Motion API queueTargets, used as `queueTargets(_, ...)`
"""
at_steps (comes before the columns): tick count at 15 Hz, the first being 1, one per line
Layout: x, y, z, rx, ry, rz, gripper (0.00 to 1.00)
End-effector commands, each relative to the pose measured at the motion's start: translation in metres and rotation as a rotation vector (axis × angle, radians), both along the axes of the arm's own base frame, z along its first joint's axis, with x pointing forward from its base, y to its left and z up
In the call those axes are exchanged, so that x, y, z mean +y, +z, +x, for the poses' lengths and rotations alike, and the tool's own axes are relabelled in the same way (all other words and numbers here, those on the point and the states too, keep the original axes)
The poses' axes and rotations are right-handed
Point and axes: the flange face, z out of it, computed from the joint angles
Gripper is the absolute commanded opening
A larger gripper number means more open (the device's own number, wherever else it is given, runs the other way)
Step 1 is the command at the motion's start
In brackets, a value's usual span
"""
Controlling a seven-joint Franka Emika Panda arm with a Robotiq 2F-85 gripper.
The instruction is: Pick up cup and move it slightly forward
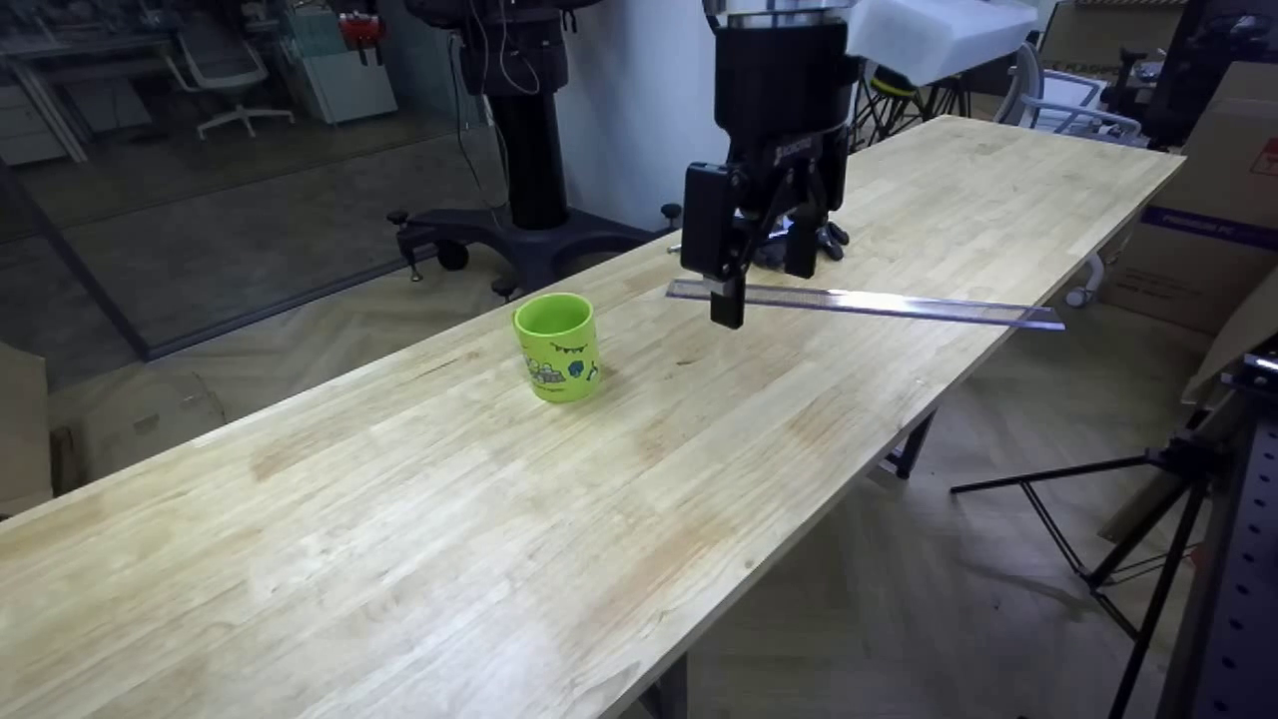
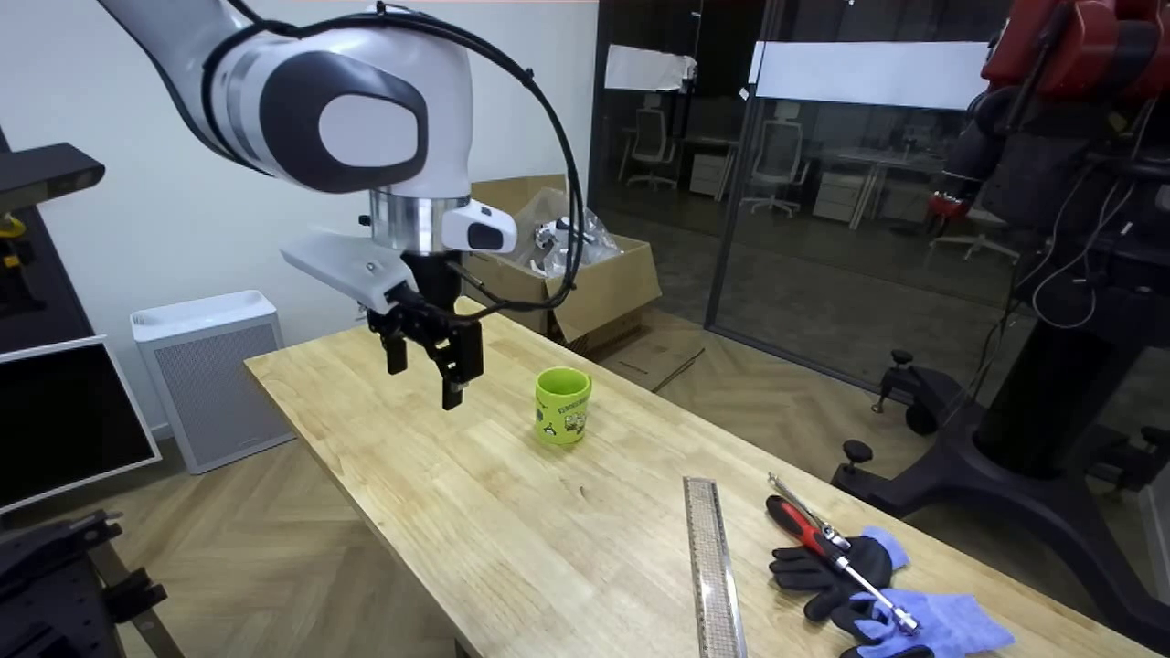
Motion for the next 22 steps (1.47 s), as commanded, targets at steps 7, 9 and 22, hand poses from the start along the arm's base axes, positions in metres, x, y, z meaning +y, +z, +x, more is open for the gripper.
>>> queueTargets(7, -0.039, -0.075, 0.111, 0.069, -0.384, -0.102, 1.0)
queueTargets(9, -0.048, -0.086, 0.137, 0.044, -0.4, -0.094, 1.0)
queueTargets(22, -0.057, -0.09, 0.178, -0.112, -0.125, -0.193, 1.0)
